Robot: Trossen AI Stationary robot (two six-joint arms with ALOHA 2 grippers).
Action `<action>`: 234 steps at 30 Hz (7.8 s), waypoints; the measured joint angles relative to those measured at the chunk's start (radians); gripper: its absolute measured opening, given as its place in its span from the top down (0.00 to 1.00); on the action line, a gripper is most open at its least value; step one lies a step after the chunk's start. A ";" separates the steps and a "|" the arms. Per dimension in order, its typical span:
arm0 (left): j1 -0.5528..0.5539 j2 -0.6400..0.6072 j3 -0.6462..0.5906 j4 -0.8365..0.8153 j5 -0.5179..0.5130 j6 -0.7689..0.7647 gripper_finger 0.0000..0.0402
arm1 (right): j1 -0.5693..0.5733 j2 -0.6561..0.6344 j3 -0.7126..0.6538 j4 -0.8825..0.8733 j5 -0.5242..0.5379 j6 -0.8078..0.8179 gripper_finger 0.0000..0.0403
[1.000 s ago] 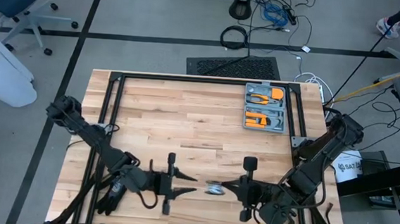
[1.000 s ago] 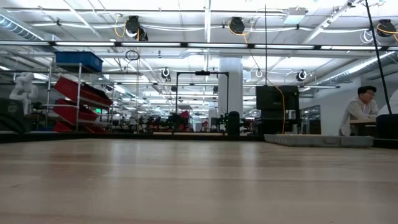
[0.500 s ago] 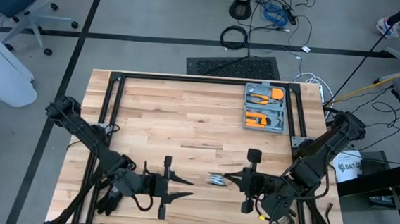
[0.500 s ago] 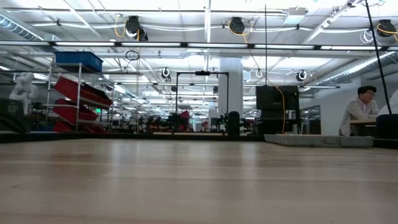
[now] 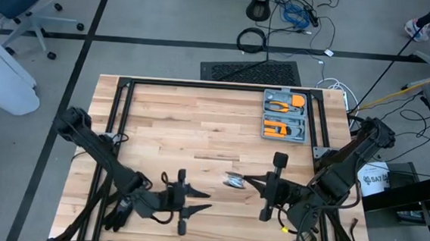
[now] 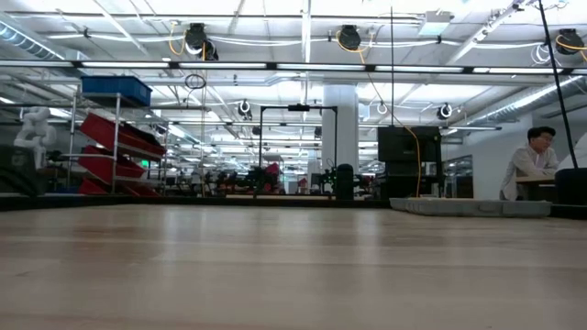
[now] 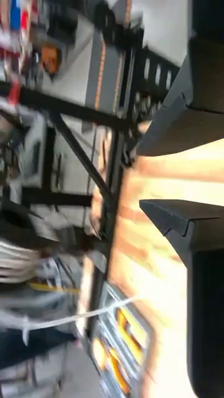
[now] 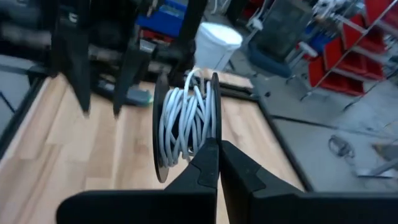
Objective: Coil cords
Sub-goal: Coil the white wire onto the spool
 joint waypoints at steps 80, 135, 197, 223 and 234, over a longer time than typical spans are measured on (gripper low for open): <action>-0.025 0.367 0.142 0.439 -0.484 0.426 0.68 | -0.006 -0.038 0.000 0.084 0.040 -0.181 1.00; -0.027 0.367 0.141 0.414 -0.445 0.348 0.68 | -0.006 -0.038 0.000 0.088 0.040 -0.189 1.00; 0.103 0.367 0.141 0.335 -0.447 0.348 0.99 | -0.019 -0.026 0.001 0.283 0.007 -0.165 1.00; 0.125 0.368 0.199 0.477 -0.261 0.474 1.00 | -0.154 0.089 0.001 0.038 0.103 0.020 1.00; 0.104 0.368 0.245 0.477 -0.287 0.566 1.00 | -0.155 0.089 0.001 0.012 0.031 0.026 1.00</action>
